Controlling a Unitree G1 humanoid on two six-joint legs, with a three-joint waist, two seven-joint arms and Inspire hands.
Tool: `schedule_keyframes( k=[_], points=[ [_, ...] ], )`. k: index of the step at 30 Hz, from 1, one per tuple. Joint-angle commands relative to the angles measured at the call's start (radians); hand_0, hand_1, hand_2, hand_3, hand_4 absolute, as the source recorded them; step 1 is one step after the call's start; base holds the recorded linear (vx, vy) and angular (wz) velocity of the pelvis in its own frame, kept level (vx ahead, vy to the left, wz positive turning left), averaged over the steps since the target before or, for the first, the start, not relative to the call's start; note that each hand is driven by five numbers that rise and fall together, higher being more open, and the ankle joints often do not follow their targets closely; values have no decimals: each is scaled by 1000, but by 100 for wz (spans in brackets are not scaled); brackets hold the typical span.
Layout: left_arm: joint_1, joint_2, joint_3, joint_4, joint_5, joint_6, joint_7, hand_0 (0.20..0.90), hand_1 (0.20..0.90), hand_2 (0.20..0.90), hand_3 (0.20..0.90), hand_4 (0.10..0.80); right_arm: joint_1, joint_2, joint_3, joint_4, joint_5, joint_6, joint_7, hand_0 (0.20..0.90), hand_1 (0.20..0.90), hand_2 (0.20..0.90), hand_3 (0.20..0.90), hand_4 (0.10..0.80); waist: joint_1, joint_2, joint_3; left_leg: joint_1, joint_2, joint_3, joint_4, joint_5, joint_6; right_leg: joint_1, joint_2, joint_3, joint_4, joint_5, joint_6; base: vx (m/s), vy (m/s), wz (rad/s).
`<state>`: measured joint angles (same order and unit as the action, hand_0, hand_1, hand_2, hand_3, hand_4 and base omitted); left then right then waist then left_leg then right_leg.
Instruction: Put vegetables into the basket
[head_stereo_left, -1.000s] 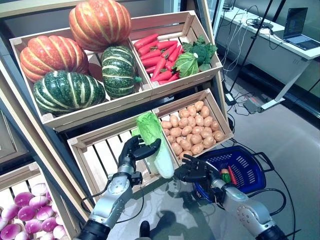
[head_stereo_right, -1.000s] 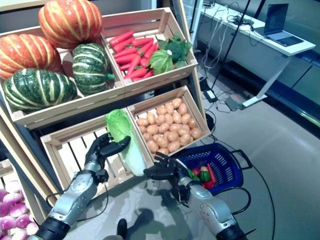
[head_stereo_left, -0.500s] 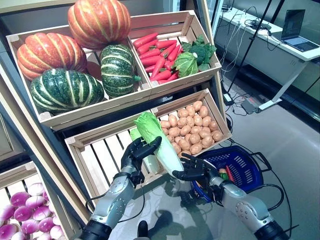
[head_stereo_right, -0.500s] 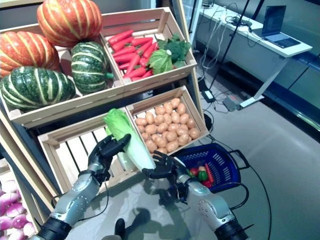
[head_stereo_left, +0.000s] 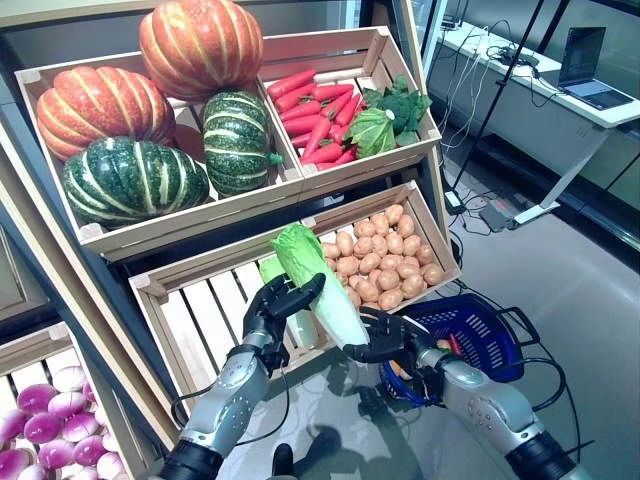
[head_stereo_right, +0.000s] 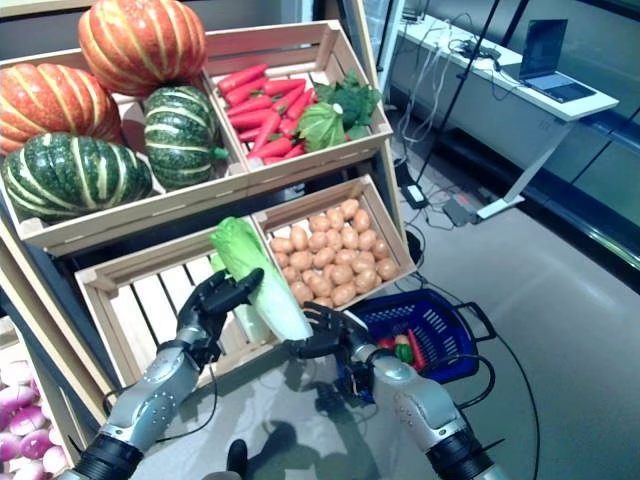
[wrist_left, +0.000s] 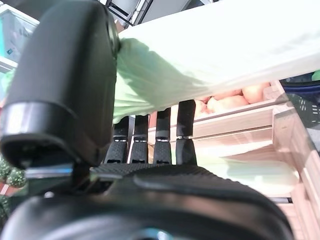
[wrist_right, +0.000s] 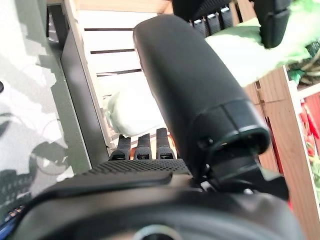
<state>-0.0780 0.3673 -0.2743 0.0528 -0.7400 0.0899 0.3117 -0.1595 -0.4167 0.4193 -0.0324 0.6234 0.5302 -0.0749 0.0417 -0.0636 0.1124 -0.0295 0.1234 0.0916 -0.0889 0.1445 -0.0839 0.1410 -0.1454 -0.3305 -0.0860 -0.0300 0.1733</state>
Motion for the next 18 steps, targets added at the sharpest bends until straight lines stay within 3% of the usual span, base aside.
schedule_keyframes(
  k=[1,18],
  points=[
    [-183,-34,-31,-57,68,-78,-79,300,300,300,300,400,-136,51,49,-35,-10,-19,112,900,900,900,900,800,24,-11,-61,74,36,-4,2,-89,-16,-61,-62,34,-1,114,-19,0,0,0],
    [-216,-20,-69,-41,139,-49,-76,300,300,300,300,400,-199,105,94,7,105,-3,47,900,900,900,900,800,41,-7,-76,80,31,-21,2,-91,-19,-54,-72,25,-1,116,-14,0,0,0]
  ],
)
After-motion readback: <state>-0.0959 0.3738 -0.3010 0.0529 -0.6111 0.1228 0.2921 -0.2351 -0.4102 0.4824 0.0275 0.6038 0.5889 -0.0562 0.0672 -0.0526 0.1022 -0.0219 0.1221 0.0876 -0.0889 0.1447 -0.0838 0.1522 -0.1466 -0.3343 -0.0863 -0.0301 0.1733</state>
